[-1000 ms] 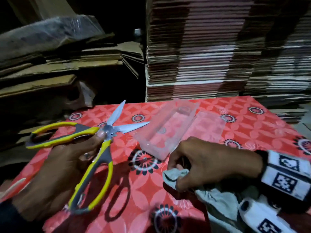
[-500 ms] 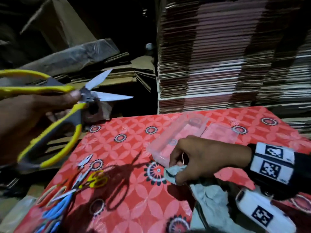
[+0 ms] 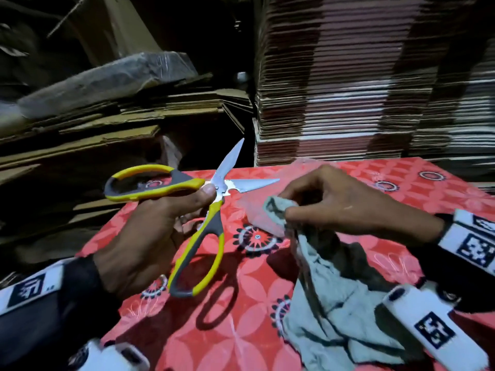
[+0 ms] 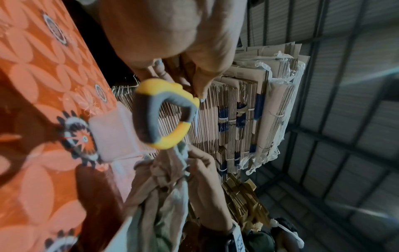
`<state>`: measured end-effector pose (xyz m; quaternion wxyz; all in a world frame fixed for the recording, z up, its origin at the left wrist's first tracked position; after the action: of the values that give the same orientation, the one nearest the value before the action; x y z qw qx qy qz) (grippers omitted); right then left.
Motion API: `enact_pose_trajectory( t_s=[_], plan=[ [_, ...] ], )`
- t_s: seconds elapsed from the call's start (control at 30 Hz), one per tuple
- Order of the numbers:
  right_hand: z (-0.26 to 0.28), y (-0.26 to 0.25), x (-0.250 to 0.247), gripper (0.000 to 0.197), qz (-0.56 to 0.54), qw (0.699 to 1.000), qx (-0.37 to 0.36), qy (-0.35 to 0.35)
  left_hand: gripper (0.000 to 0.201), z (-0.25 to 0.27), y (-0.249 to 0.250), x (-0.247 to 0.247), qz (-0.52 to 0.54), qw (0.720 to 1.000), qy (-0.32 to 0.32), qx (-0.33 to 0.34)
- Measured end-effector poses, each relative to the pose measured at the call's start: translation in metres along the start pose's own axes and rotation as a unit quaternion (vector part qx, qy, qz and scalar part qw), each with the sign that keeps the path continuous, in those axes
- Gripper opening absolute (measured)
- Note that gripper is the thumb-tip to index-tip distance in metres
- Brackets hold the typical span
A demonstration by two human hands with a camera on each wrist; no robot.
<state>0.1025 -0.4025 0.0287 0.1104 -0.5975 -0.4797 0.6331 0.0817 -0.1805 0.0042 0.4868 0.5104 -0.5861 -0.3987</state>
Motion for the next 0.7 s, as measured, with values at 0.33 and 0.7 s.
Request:
enact_pose_trajectory(
  t_s=[0.33, 0.7],
  plan=[
    [0.075, -0.029, -0.019, 0.015, -0.065, 0.988, -0.013, 0.136, 0.016, 0.066, -0.013, 0.010, 0.061, 0.998, 0.020, -0.008],
    [0.126, -0.020, 0.005, 0.019, -0.283, 0.916, 0.016, 0.284, 0.009, 0.114, -0.028, 0.037, 0.214, 0.974, 0.064, -0.044]
  ],
)
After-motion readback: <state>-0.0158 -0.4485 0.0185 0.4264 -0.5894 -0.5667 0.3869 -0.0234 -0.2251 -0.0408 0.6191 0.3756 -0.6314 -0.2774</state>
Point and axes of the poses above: each hand's wrist, its own z-axis away from the middle knuckle, its own x-axis out of the palm, y = z × x, the point moved 8 cm from there along -z, towards the middle knuckle, and after that the axes turned 4 degrees about x, right-handed, at the moved point
